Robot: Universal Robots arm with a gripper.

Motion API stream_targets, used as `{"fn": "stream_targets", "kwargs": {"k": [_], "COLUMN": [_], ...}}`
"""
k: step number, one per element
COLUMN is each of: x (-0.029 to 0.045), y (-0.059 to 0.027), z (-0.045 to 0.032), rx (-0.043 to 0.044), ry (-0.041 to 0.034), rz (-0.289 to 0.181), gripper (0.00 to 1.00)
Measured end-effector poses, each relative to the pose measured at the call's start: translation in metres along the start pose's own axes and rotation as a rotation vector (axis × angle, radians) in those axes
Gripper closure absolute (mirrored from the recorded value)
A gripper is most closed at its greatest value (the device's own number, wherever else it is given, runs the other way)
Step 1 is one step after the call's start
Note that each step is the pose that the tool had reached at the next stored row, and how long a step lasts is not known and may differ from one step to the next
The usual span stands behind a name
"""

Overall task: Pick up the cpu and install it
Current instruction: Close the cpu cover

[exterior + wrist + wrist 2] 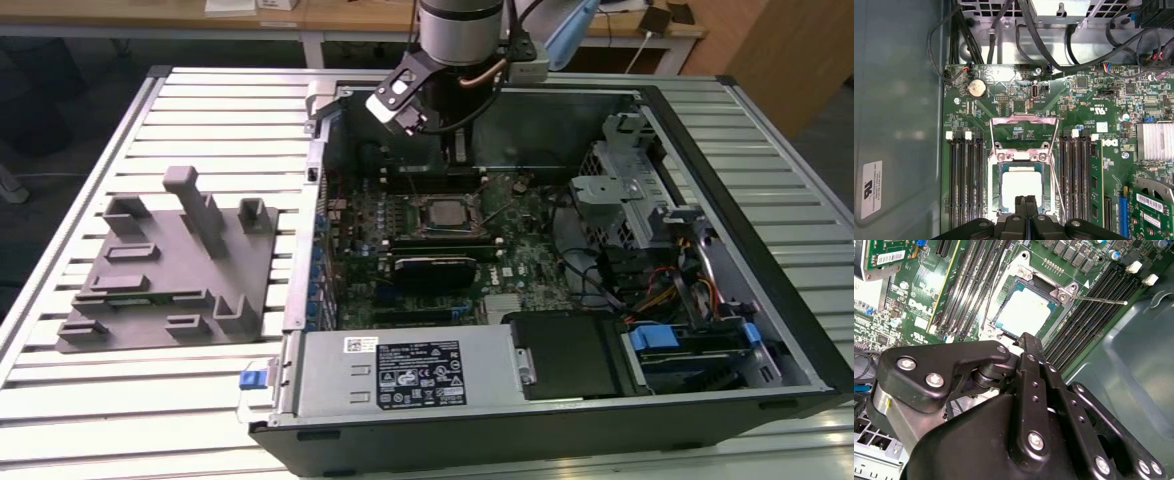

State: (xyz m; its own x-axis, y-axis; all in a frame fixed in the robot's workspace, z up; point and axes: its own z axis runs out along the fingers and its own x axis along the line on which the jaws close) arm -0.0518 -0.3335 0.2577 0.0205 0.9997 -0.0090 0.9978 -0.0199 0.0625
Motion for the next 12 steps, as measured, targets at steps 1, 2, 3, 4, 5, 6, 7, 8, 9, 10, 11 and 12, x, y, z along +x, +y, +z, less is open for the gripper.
{"fn": "stream_targets", "kwargs": {"k": [1,2,3,4,5,6,7,8,9,10,11,12], "x": [0.0000,0.0000,0.0000,0.0000,0.0000,0.0000,0.0000,0.0000,-0.0001,0.0000,0.0000,-0.0001], "y": [0.0000,0.0000,0.0000,0.0000,0.0000,0.0000,0.0000,0.0000,0.0000,0.0001,0.0002,0.0003], "z": [0.0000,0.0000,0.0000,0.0000,0.0000,0.0000,0.0000,-0.0001,-0.0007,-0.0014,-0.0026,-0.0049], "rx": [0.0000,0.0000,0.0000,0.0000,0.0000,0.0000,0.0000,0.0000,0.0003,0.0003,0.0001,0.0001], "ry": [0.0000,0.0000,0.0000,-0.0001,0.0000,0.0000,0.0000,0.0000,-0.0005,-0.0004,-0.0002,-0.0001], "rz": [0.000,0.000,0.000,0.000,0.000,0.000,0.000,0.000,0.000,0.000,0.000,0.000], "gripper": [0.89,0.89,0.89,0.89,0.89,0.89,0.89,0.89,0.89,0.89,0.89,0.89]}}
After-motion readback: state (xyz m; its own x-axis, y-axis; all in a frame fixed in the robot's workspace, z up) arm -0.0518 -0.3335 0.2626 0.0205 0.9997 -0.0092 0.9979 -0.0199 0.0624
